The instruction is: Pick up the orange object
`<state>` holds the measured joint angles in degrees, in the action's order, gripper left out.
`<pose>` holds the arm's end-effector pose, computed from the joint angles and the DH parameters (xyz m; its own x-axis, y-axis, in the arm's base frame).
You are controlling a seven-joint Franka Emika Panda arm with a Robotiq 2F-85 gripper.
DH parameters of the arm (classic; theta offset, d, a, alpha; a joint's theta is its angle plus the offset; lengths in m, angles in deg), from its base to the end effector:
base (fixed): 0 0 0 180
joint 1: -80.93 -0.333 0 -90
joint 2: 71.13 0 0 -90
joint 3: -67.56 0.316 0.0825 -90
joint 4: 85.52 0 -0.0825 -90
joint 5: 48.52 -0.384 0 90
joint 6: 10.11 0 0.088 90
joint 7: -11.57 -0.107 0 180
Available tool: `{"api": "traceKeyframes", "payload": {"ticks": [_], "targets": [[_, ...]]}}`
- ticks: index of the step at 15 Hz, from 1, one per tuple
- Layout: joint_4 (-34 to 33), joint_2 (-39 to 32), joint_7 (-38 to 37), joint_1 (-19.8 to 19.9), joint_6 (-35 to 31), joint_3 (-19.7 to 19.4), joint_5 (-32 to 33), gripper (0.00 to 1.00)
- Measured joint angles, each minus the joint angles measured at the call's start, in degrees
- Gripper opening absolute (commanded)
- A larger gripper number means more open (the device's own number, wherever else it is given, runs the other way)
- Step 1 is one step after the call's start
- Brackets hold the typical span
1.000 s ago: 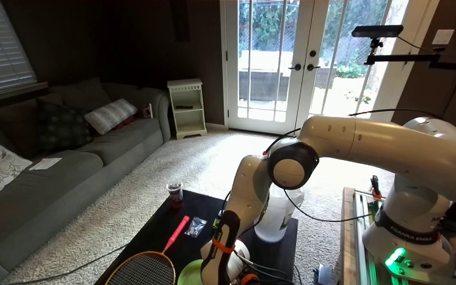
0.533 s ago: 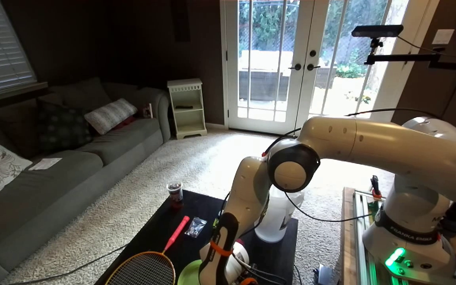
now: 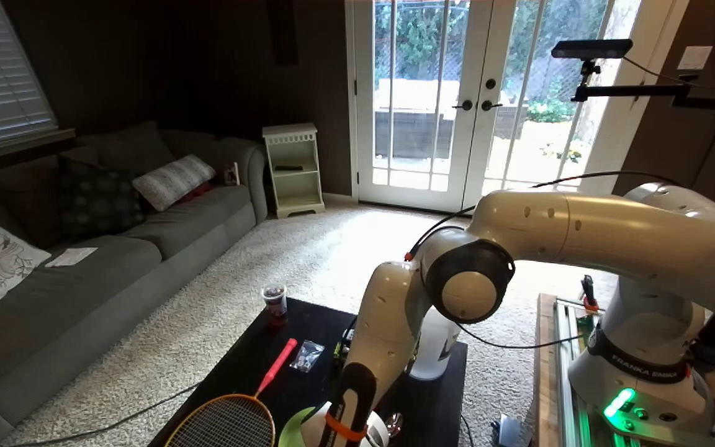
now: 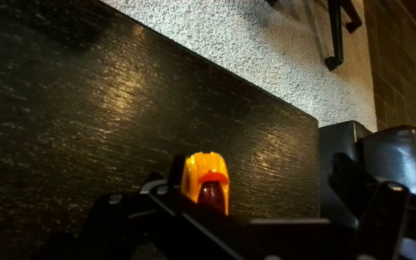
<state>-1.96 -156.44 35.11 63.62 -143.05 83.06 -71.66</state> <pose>0.4136 0.3022 -0.1988 0.7230 0.5120 -0.4637 0.2180 -0.8061 -0.5502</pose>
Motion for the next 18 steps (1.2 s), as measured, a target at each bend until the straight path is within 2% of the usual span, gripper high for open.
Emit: {"api": "traceKeyframes", "payload": {"ticks": [6, 7, 10, 13, 14, 18], "targets": [[-0.52, 0.00, -5.69, -3.63, -0.12, -1.89, 0.00, 0.98], [-0.66, 0.00, -6.60, -4.24, -0.12, -2.33, 0.00, 0.86], [-1.00, 0.01, -8.94, -5.94, -0.03, -3.54, 0.00, 0.68], [-1.41, 0.01, -10.20, -7.23, 0.94, -4.34, 0.00, 0.84], [-1.44, 0.01, -10.44, -7.55, 1.17, -4.52, 0.00, 0.84], [-1.49, 0.01, -11.25, -8.60, 1.44, -5.33, 0.00, 1.00]]}}
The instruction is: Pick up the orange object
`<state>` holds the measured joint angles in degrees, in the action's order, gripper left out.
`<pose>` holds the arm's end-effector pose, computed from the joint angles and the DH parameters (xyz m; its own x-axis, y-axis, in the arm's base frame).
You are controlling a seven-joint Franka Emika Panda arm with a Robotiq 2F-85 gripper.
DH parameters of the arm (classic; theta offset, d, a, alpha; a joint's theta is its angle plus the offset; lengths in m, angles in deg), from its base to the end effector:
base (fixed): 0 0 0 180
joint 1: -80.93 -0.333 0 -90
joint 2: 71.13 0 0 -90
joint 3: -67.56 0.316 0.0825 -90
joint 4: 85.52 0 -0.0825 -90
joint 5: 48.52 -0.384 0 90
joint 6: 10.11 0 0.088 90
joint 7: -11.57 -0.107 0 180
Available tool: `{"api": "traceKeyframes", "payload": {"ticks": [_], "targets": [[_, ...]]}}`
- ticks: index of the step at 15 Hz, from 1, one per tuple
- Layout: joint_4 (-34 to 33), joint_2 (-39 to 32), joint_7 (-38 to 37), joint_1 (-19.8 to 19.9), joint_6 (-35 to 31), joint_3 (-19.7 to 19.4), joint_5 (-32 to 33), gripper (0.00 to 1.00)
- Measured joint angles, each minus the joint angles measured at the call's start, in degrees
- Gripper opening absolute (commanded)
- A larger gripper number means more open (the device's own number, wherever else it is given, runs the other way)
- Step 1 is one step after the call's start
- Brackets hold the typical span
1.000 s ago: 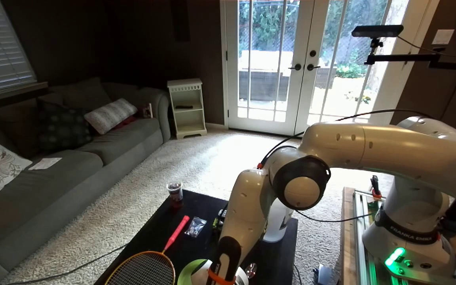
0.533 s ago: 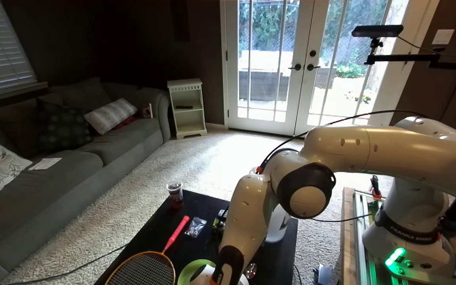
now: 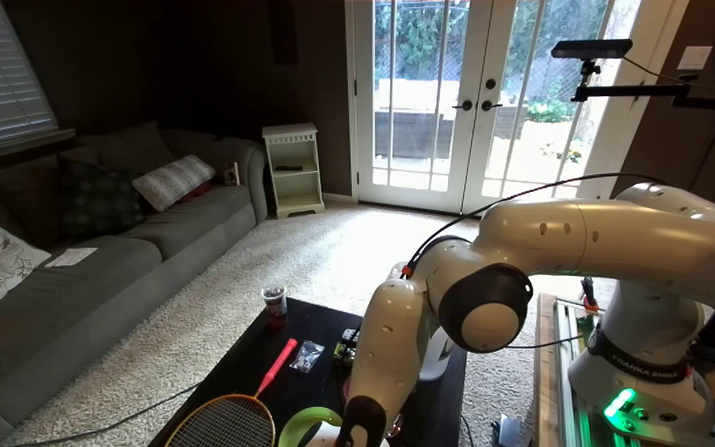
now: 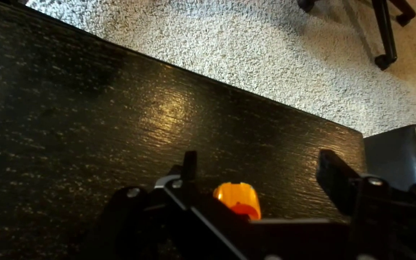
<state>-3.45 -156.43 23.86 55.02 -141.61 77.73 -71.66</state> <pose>0.3966 0.3178 -0.2071 0.7165 0.4077 -0.5661 0.2157 -0.9012 -0.3760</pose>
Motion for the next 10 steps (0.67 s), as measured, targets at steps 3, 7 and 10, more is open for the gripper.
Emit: {"api": "traceKeyframes", "payload": {"ticks": [3, 7, 10], "targets": [[-0.20, 0.00, -0.82, -0.70, 0.05, -0.81, 0.00, 0.75], [-0.55, 0.13, -1.76, -1.70, 0.07, -2.13, 0.00, 0.51], [-0.62, 0.27, -2.68, -2.46, 0.07, -3.19, 0.00, 0.29]]}}
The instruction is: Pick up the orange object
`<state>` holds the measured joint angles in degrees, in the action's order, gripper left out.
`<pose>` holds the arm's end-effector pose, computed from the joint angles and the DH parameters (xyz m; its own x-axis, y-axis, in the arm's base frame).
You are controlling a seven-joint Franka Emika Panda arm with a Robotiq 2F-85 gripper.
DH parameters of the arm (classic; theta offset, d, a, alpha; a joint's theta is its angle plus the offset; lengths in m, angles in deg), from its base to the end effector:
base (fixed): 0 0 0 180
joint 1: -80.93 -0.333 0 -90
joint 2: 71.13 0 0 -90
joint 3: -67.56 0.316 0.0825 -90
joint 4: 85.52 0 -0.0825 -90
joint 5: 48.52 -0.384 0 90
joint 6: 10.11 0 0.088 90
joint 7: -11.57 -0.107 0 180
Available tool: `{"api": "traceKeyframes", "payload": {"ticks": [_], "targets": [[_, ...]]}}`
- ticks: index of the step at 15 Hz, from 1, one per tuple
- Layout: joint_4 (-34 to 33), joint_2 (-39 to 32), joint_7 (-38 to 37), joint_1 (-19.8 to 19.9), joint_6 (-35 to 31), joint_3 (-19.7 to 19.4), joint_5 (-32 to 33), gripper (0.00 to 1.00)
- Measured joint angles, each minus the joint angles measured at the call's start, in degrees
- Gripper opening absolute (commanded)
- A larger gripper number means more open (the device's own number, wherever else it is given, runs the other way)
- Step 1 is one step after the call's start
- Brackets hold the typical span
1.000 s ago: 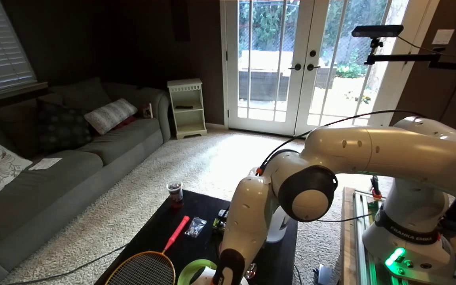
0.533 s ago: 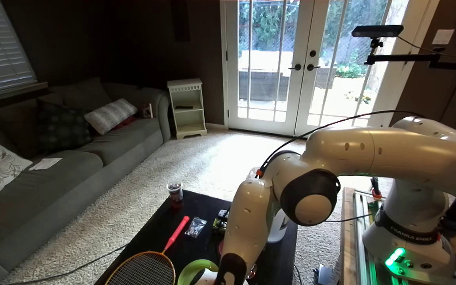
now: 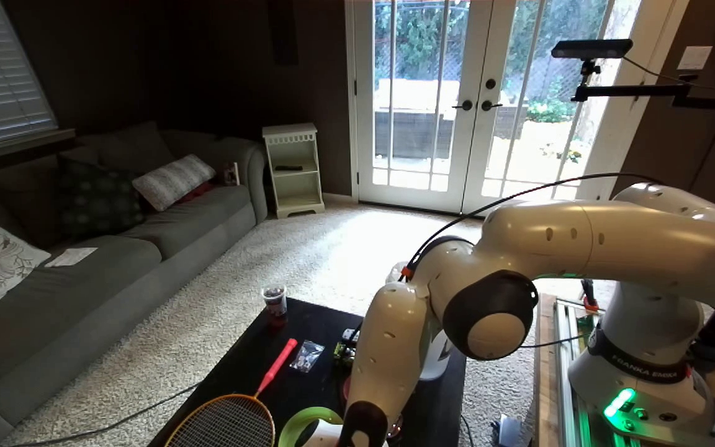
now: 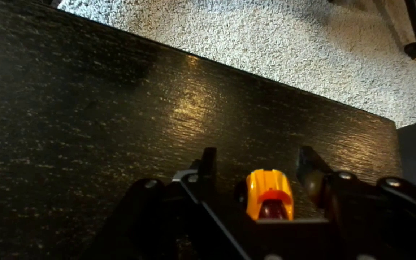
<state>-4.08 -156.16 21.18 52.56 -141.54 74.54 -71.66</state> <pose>0.4053 0.3099 -0.2082 0.7342 0.3677 -0.5708 0.2284 -0.9254 -0.3024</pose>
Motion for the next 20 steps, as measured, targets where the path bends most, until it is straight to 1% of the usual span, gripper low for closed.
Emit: {"api": "traceKeyframes", "payload": {"ticks": [2, 3, 6, 7, 8, 9, 10, 12, 13, 18, 19, 20], "targets": [[-0.03, 0.06, -0.67, -0.49, 0.00, -0.54, 0.00, 0.16], [-0.08, 0.06, -1.01, -0.69, 0.00, -0.73, 0.00, 0.08], [-0.24, 0.06, -1.57, -1.21, 0.00, -1.13, 0.00, 0.04], [-0.30, 0.05, -1.72, -1.33, 0.00, -1.22, 0.00, 0.32], [-0.36, 0.05, -1.89, -1.46, 0.00, -1.30, 0.00, 0.29], [-0.45, 0.05, -2.20, -1.65, 0.00, -1.46, 0.00, 0.32], [-0.64, 0.04, -2.55, -1.88, -0.04, -1.71, 0.04, 0.39], [-0.98, 0.08, -5.49, -1.23, -0.58, -0.80, 4.01, 0.51], [-1.23, 0.18, -6.24, -1.33, -0.62, -0.83, 4.51, 0.58], [-2.65, 0.31, -11.31, -1.00, -1.29, -0.17, 12.43, 0.94], [-3.04, 0.20, -11.78, -1.00, -1.34, -0.10, 13.46, 0.98], [-3.47, 0.01, -12.10, -1.00, -1.54, 0.03, 14.35, 1.00]]}}
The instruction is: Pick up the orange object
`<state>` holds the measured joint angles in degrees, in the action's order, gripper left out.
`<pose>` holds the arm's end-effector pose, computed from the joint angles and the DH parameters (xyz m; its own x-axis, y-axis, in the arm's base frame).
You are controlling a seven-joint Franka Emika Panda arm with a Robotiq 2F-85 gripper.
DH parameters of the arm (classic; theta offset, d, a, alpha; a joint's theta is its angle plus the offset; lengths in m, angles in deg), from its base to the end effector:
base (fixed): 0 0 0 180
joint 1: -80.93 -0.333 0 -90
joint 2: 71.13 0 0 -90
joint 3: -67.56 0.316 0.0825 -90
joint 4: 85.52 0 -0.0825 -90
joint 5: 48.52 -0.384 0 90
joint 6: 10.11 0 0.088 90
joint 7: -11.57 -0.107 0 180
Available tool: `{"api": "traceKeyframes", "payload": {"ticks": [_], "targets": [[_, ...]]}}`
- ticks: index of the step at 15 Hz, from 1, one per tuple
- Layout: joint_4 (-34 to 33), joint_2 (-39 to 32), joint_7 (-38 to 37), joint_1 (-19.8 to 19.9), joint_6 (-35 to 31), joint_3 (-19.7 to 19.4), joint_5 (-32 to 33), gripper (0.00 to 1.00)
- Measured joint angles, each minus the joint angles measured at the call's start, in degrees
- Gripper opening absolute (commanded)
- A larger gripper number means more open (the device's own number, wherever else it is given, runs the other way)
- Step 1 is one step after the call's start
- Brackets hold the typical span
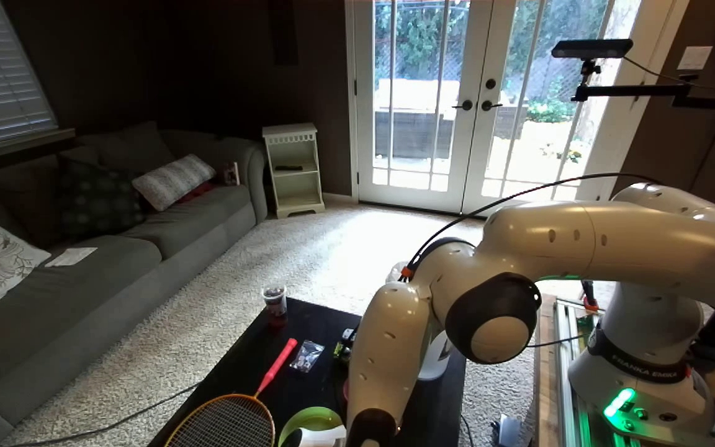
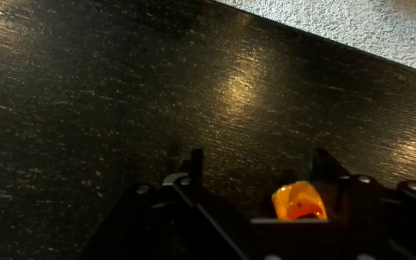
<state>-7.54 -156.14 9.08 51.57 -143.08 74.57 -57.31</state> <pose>0.4309 0.3266 -0.1967 0.7798 0.3520 -0.5177 0.3272 -0.9342 -0.1423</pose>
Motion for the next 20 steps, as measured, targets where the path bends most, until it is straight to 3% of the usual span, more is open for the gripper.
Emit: {"api": "traceKeyframes", "payload": {"ticks": [6, 7, 9, 17, 20], "targets": [[-0.19, -0.04, -0.05, 0.12, -2.77, 1.20, 2.08, 0.98], [-0.19, -0.04, 0.05, 0.20, -3.18, 1.56, 2.20, 0.73], [-0.19, -0.04, 0.24, 0.34, -3.55, 2.29, 2.35, 0.68], [-0.11, -0.06, 1.08, 0.90, -3.98, 3.79, 2.37, 0.10], [-0.02, -0.09, 1.93, 0.93, -4.09, 3.40, 1.45, 0.12]]}}
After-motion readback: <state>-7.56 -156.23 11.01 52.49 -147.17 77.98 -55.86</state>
